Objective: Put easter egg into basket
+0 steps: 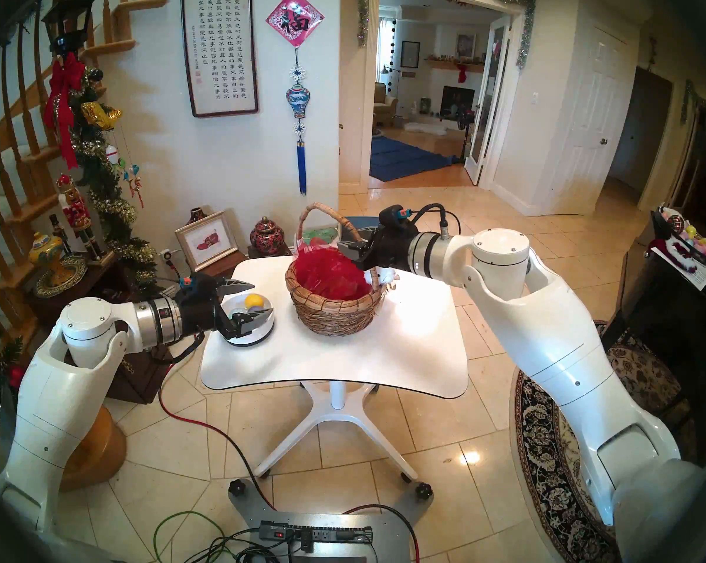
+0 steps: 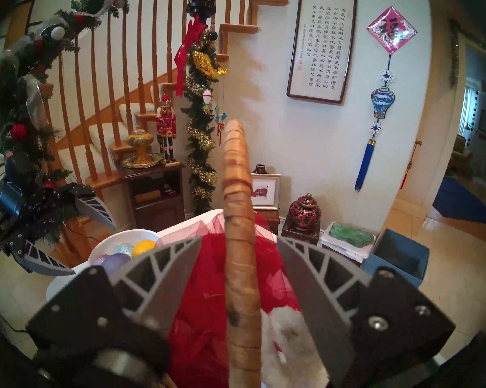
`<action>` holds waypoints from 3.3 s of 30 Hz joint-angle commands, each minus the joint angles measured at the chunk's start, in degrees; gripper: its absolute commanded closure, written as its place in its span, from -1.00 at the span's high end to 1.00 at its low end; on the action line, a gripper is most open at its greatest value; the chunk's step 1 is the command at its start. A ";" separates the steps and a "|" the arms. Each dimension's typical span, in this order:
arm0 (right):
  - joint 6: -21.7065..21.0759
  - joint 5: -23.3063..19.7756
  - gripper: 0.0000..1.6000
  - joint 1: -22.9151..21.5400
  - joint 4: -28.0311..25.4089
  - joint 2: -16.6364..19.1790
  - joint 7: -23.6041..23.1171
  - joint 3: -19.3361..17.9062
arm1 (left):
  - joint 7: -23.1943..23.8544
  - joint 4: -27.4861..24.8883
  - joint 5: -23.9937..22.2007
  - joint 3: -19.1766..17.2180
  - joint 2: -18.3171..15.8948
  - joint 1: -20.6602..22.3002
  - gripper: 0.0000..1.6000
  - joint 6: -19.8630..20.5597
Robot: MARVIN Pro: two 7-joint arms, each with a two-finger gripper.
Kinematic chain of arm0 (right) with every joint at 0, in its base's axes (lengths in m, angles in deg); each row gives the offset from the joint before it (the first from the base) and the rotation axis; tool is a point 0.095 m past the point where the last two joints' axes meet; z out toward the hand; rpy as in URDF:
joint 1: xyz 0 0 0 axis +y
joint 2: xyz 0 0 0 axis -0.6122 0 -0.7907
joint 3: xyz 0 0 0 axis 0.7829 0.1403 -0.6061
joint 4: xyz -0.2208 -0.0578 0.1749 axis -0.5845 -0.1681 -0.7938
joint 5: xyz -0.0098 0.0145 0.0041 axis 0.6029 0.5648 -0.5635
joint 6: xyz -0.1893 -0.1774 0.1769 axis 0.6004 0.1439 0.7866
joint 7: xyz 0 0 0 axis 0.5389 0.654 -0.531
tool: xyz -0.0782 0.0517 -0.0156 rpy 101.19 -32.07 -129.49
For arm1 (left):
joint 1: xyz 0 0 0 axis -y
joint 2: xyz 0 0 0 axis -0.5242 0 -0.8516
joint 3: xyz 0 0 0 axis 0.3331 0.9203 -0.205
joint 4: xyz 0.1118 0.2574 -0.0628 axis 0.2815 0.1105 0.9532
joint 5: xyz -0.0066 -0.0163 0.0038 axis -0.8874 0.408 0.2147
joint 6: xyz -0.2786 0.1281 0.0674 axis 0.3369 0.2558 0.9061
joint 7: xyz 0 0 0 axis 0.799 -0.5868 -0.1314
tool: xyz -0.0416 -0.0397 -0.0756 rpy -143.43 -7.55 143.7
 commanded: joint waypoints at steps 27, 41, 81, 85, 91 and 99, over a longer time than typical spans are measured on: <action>-4.54 -6.96 1.00 10.95 -14.40 13.46 -4.74 -12.13 | 0.02 -0.27 0.00 -0.08 -0.07 0.38 1.00 -0.02; -6.20 -11.18 1.00 20.96 -18.79 17.77 -6.22 -22.65 | 0.02 -0.27 0.00 -0.08 -0.08 0.39 1.00 -0.01; -6.87 -13.40 1.00 24.37 -18.66 17.74 -7.92 -26.29 | 0.02 -0.27 0.00 -0.07 -0.08 0.39 1.00 0.00; -6.80 -13.51 1.00 24.38 -18.66 17.82 -7.86 -26.25 | 0.02 -0.27 0.00 -0.07 -0.08 0.39 1.00 0.00; -6.73 -13.61 1.00 24.39 -18.65 17.91 -7.81 -26.21 | 0.02 -0.27 0.00 -0.07 -0.08 0.39 1.00 0.00; -6.69 -13.67 1.00 24.39 -18.65 17.97 -7.77 -26.19 | 0.02 -0.27 0.00 -0.07 -0.08 0.39 1.00 0.00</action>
